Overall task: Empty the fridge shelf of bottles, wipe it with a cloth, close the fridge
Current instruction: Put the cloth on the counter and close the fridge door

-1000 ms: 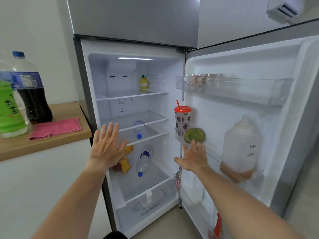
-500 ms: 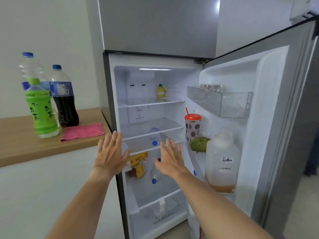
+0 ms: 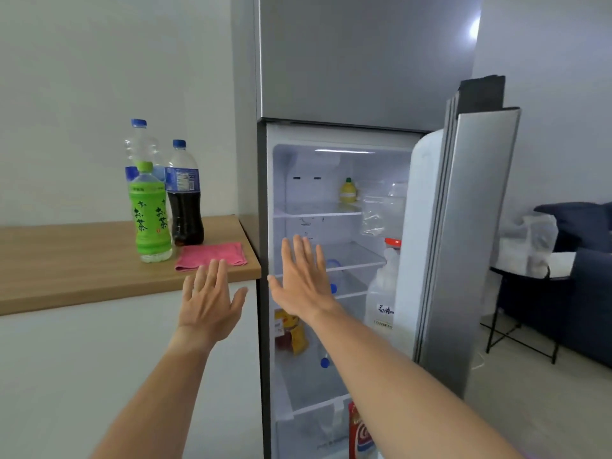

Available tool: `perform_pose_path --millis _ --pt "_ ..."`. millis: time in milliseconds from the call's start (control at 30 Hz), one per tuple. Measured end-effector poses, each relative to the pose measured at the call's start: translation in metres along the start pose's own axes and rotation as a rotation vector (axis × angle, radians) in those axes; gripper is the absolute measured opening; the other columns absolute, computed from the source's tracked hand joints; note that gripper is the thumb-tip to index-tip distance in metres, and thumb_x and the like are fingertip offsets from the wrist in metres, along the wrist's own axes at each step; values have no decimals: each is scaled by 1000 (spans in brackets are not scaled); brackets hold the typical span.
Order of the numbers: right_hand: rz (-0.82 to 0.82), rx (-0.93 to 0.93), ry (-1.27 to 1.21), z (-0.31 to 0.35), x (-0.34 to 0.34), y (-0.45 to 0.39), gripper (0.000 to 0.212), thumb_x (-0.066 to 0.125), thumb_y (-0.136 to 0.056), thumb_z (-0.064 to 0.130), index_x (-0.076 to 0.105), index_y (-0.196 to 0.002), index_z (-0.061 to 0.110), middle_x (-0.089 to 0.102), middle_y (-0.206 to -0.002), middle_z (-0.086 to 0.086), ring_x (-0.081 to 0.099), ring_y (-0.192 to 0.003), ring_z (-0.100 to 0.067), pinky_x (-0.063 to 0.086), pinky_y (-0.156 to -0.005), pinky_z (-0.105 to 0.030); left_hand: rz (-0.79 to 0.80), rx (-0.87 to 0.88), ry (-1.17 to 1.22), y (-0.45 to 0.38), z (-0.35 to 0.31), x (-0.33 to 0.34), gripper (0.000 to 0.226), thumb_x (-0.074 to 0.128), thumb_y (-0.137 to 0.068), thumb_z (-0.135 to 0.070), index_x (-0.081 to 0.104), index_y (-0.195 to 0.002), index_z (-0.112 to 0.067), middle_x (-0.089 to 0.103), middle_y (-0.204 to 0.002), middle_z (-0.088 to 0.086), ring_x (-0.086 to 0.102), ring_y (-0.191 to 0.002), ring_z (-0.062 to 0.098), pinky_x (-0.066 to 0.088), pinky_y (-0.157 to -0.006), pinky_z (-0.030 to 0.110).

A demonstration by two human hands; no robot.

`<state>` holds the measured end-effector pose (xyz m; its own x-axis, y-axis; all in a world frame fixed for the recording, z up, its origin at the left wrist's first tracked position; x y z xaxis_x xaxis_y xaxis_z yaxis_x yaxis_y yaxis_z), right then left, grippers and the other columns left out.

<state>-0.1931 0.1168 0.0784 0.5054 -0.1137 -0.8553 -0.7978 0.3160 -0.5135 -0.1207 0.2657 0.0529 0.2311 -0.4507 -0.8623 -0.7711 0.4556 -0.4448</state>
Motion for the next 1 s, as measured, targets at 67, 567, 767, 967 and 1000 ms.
perform_pose_path --millis 67,567,767,967,1000 --pt "-20 -19 21 9 -9 -4 79 36 -102 48 0 -161 10 -6 -168 -18 -8 -155 -32 -5 -124 -51 -17 -25 26 0 4 -6 73 30 -100 -50 8 -158 -12 8 -167 6 6 -155 26 6 -126 44" --pt "-436 -320 476 59 -145 -65 58 41 -93 9 33 -150 4 14 -165 -25 6 -155 -36 -1 -125 -51 9 -128 50 -11 21 -21 70 25 -102 -47 4 -159 -12 4 -168 8 3 -155 26 4 -126 45" --pt "-628 -140 650 55 -169 -77 80 42 -78 -4 25 -156 10 10 -163 -30 6 -153 -45 -1 -118 -65 -46 -143 76 -19 26 -25 68 30 -102 -40 7 -158 -10 5 -167 9 5 -155 27 5 -126 45" --pt "-451 131 205 20 -149 -106 83 49 -100 44 3 -160 11 5 -166 -23 0 -155 -38 3 -119 -66 -83 -116 32 -26 29 -25 70 32 -101 -45 11 -158 -9 10 -167 10 10 -155 26 9 -126 45" --pt "-455 117 153 19 -144 -111 81 48 -101 45 3 -160 11 5 -167 -22 1 -155 -35 6 -120 -63 -101 -108 28 -28 30 -25 70 32 -101 -45 12 -158 -8 11 -167 10 11 -154 26 10 -125 44"
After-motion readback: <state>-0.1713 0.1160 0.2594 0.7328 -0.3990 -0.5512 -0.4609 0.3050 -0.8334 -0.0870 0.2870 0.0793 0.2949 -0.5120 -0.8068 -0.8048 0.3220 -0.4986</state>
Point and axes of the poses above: each hand's wrist, its own y-axis away from the middle knuckle, its own x-axis out of the palm, z = x × y, the point moved 5 cm from there along -y, towards the middle knuckle
